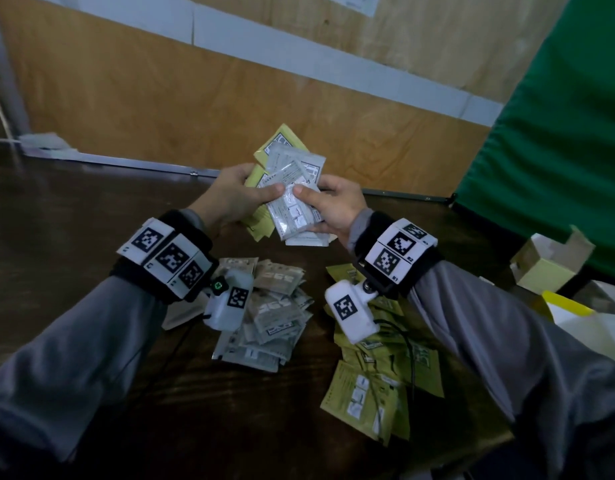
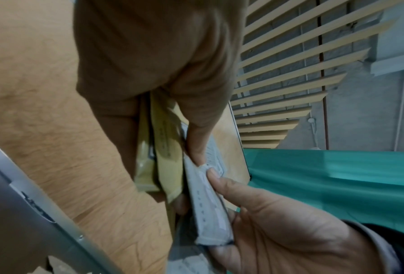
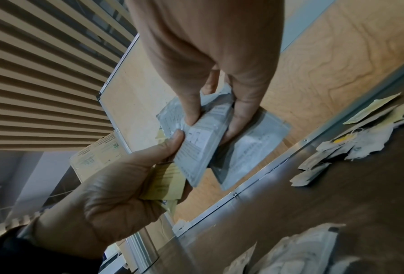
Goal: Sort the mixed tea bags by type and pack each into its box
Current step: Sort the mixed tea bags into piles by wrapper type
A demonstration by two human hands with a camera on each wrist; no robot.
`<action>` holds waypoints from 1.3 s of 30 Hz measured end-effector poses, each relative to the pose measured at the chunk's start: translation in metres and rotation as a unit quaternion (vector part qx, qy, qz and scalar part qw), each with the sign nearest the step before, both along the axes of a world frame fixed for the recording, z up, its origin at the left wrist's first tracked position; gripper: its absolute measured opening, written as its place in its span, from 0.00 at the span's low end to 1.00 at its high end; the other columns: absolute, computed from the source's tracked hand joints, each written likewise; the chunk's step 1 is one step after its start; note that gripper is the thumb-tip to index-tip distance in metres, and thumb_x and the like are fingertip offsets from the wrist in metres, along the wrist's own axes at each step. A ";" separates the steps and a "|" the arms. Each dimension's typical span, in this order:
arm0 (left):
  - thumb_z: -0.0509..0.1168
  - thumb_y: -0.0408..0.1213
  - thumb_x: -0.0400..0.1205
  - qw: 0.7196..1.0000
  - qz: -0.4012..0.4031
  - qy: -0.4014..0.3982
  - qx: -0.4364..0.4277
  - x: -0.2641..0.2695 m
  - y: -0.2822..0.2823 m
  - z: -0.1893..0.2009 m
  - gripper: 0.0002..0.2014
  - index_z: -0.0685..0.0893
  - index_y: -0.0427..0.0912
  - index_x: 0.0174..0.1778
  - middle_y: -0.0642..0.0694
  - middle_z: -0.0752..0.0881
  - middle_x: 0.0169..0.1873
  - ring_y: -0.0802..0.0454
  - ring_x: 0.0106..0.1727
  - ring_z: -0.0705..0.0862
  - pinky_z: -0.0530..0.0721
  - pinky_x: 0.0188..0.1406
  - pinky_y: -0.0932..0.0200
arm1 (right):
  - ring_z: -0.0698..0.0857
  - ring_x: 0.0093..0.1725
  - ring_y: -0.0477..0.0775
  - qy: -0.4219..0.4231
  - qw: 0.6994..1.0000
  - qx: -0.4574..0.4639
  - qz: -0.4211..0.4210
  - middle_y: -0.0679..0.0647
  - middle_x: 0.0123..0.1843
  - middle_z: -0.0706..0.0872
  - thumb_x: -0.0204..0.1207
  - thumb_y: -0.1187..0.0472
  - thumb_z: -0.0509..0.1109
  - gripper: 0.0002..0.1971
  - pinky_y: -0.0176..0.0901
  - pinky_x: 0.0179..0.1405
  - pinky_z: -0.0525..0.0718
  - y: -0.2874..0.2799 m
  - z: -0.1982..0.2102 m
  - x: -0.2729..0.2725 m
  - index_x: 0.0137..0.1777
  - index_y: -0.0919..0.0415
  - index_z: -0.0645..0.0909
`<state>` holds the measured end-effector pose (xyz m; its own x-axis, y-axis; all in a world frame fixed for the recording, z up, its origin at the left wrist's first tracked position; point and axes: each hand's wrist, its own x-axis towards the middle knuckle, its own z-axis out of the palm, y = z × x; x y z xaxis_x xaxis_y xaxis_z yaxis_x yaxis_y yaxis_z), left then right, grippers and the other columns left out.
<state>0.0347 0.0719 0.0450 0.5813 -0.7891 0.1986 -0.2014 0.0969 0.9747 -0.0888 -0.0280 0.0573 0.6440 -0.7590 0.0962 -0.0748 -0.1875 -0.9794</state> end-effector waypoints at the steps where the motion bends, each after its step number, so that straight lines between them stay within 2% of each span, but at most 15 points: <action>1: 0.71 0.34 0.78 1.000 0.006 -0.001 -0.006 0.000 -0.001 -0.001 0.14 0.82 0.38 0.59 0.49 0.87 0.41 0.62 0.32 0.87 0.85 0.27 0.67 | 0.90 0.44 0.57 -0.004 1.000 -0.010 -0.001 0.54 0.43 0.88 0.72 0.62 0.76 0.09 0.57 0.39 0.90 0.000 -0.001 -0.001 0.50 0.61 0.83; 7: 0.70 0.43 0.80 0.999 0.019 -0.023 -0.023 -0.009 -0.001 -0.005 0.10 0.84 0.42 0.52 0.52 0.87 0.38 0.62 0.30 0.86 0.81 0.23 0.71 | 0.89 0.45 0.57 0.009 0.999 -0.042 0.005 0.60 0.51 0.88 0.74 0.62 0.74 0.14 0.52 0.38 0.90 -0.007 -0.002 -0.011 0.58 0.65 0.83; 9: 0.63 0.47 0.84 0.999 0.022 -0.008 -0.032 -0.012 -0.002 -0.003 0.10 0.82 0.44 0.49 0.51 0.86 0.37 0.61 0.30 0.86 0.81 0.22 0.70 | 0.89 0.42 0.55 0.019 0.999 -0.033 0.008 0.62 0.52 0.88 0.74 0.63 0.74 0.15 0.48 0.33 0.90 -0.010 -0.002 -0.015 0.59 0.67 0.82; 12: 0.57 0.42 0.88 0.999 0.007 -0.024 -0.035 -0.015 -0.003 -0.003 0.11 0.80 0.46 0.43 0.50 0.84 0.33 0.65 0.25 0.84 0.80 0.21 0.70 | 0.89 0.33 0.48 0.030 0.999 -0.015 0.007 0.59 0.47 0.89 0.73 0.65 0.74 0.15 0.39 0.22 0.86 -0.015 0.000 -0.022 0.59 0.68 0.82; 15: 0.56 0.40 0.88 0.998 0.017 -0.056 -0.019 -0.014 -0.005 -0.005 0.13 0.78 0.45 0.37 0.49 0.81 0.31 0.66 0.22 0.81 0.79 0.21 0.72 | 0.89 0.38 0.53 0.043 0.999 -0.032 -0.003 0.61 0.49 0.89 0.71 0.63 0.76 0.18 0.46 0.29 0.89 -0.019 -0.001 -0.026 0.60 0.68 0.82; 17: 0.56 0.39 0.88 0.999 0.022 -0.042 -0.022 -0.013 -0.006 -0.006 0.14 0.77 0.43 0.37 0.45 0.80 0.32 0.55 0.27 0.81 0.81 0.25 0.67 | 0.88 0.39 0.56 0.041 0.998 -0.043 -0.017 0.62 0.49 0.89 0.70 0.62 0.77 0.17 0.53 0.37 0.88 -0.021 -0.002 -0.028 0.57 0.67 0.83; 19: 0.56 0.38 0.88 0.999 0.032 -0.035 -0.025 -0.011 -0.007 -0.007 0.14 0.76 0.42 0.36 0.42 0.79 0.33 0.49 0.32 0.79 0.81 0.30 0.61 | 0.88 0.38 0.54 0.031 0.998 -0.043 -0.034 0.59 0.45 0.89 0.71 0.63 0.77 0.11 0.52 0.36 0.88 -0.023 -0.002 -0.032 0.52 0.65 0.84; 22: 0.58 0.39 0.87 0.997 0.057 -0.034 -0.027 -0.006 -0.006 -0.008 0.15 0.77 0.43 0.34 0.47 0.78 0.29 0.58 0.26 0.79 0.78 0.25 0.67 | 0.87 0.34 0.50 0.023 0.999 -0.028 -0.040 0.56 0.40 0.88 0.72 0.64 0.76 0.06 0.47 0.33 0.88 -0.026 0.000 -0.039 0.47 0.61 0.85; 24: 0.59 0.39 0.87 0.995 0.073 -0.064 -0.021 -0.003 -0.008 -0.009 0.14 0.78 0.38 0.36 0.47 0.76 0.28 0.65 0.19 0.74 0.74 0.20 0.71 | 0.88 0.36 0.51 0.022 0.999 -0.022 -0.021 0.58 0.43 0.88 0.71 0.65 0.76 0.10 0.45 0.34 0.88 -0.026 0.002 -0.043 0.52 0.64 0.84; 27: 0.63 0.40 0.85 0.988 0.090 -0.127 -0.015 -0.004 -0.011 -0.014 0.13 0.83 0.31 0.43 0.46 0.72 0.24 0.63 0.17 0.69 0.68 0.20 0.71 | 0.88 0.43 0.55 0.012 0.999 -0.034 -0.007 0.62 0.51 0.88 0.69 0.67 0.77 0.20 0.49 0.45 0.89 -0.022 0.001 -0.040 0.62 0.67 0.81; 29: 0.65 0.39 0.83 0.981 0.103 -0.163 -0.016 -0.008 -0.012 -0.014 0.11 0.85 0.34 0.42 0.48 0.71 0.22 0.63 0.16 0.69 0.65 0.17 0.76 | 0.88 0.42 0.55 0.001 0.998 -0.051 -0.034 0.63 0.51 0.88 0.68 0.68 0.77 0.18 0.49 0.44 0.89 -0.020 0.001 -0.035 0.59 0.67 0.83; 31: 0.67 0.39 0.82 0.978 0.109 -0.178 -0.016 -0.008 -0.010 -0.013 0.11 0.86 0.35 0.41 0.47 0.73 0.23 0.63 0.19 0.70 0.67 0.19 0.76 | 0.88 0.36 0.50 -0.006 0.997 -0.052 -0.065 0.60 0.48 0.88 0.68 0.67 0.78 0.12 0.42 0.34 0.88 -0.021 0.002 -0.032 0.52 0.64 0.85; 33: 0.67 0.40 0.82 0.980 0.105 -0.171 -0.017 -0.005 -0.008 -0.013 0.12 0.87 0.33 0.43 0.44 0.77 0.27 0.58 0.25 0.71 0.72 0.24 0.70 | 0.88 0.39 0.53 0.002 0.995 -0.058 -0.078 0.60 0.48 0.88 0.67 0.66 0.79 0.09 0.44 0.38 0.88 -0.024 0.003 -0.029 0.46 0.61 0.85; 36: 0.67 0.41 0.82 0.986 0.091 -0.139 -0.008 0.000 -0.005 -0.014 0.11 0.88 0.36 0.44 0.42 0.80 0.29 0.52 0.27 0.74 0.77 0.27 0.61 | 0.88 0.40 0.53 0.013 0.995 -0.058 -0.075 0.59 0.45 0.89 0.68 0.65 0.79 0.12 0.48 0.44 0.88 -0.027 0.004 -0.029 0.51 0.64 0.85; 39: 0.68 0.41 0.81 0.986 0.077 -0.150 -0.006 0.001 -0.007 -0.016 0.09 0.89 0.40 0.40 0.43 0.82 0.29 0.55 0.27 0.76 0.79 0.31 0.61 | 0.87 0.29 0.43 0.007 0.997 -0.041 -0.067 0.54 0.39 0.88 0.71 0.66 0.76 0.12 0.38 0.30 0.85 -0.029 0.006 -0.030 0.54 0.64 0.84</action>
<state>0.0355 0.0648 0.0291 0.6077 -0.6924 0.3888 -0.4933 0.0546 0.8682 -0.1189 -0.0566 0.0630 0.5389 -0.8285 0.1524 -0.1187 -0.2538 -0.9599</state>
